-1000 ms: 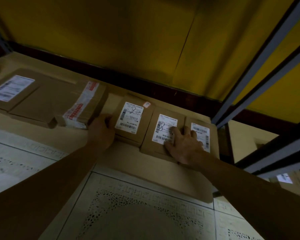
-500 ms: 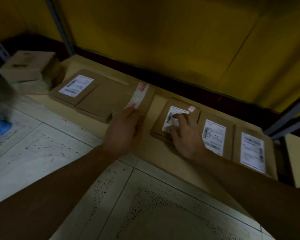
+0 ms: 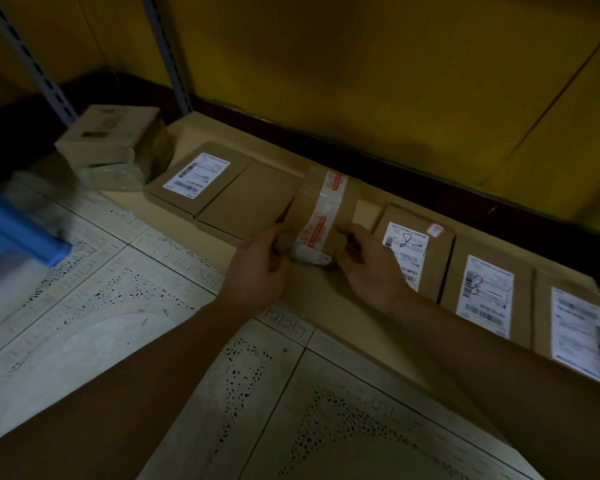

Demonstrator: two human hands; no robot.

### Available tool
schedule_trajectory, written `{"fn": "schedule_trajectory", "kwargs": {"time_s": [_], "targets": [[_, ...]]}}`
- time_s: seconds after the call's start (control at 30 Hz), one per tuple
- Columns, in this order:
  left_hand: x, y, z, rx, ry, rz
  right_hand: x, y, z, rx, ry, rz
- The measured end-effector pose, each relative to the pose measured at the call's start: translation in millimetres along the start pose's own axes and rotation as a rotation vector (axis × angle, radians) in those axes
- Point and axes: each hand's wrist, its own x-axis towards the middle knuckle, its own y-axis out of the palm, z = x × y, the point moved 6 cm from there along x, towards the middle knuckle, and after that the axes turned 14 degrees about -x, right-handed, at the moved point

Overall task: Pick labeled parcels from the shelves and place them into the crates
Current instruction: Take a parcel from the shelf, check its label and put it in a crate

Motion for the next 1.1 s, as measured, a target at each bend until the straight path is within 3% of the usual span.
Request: {"fn": "schedule_trajectory", "kwargs": {"time_s": [0.13,0.37,0.57,0.77,0.93,1.1], "targets": [[-2.5,-5.2,-10.9,-0.173,0.049,-0.052,-4.2,-21.3,2.7,0.09,-0.001,-0.035],[-6.9,-6.1,-73.1,-0.258,0.263,-0.042,-14.1,-59.6,15.5,0.105,-0.168,-0.042],[-6.5,-6.4,-109.0,-0.281,0.334,-0.017,-26.8,-103.3,22.8,0.11,-0.16,-0.215],[-3.7,-4.0,-96.8,-0.259,0.172,0.066,-36.3,-128.8,21.4,0.532,-0.015,-0.075],[-15.4,-2.6,-76.2,-0.231,0.011,0.127,-41.5,-133.9,11.4,0.632,0.05,-0.014],[-15.7,-2.4,-66.8,-0.369,-0.089,0.139,-40.7,-137.7,1.5,0.758,0.073,0.02]]}}
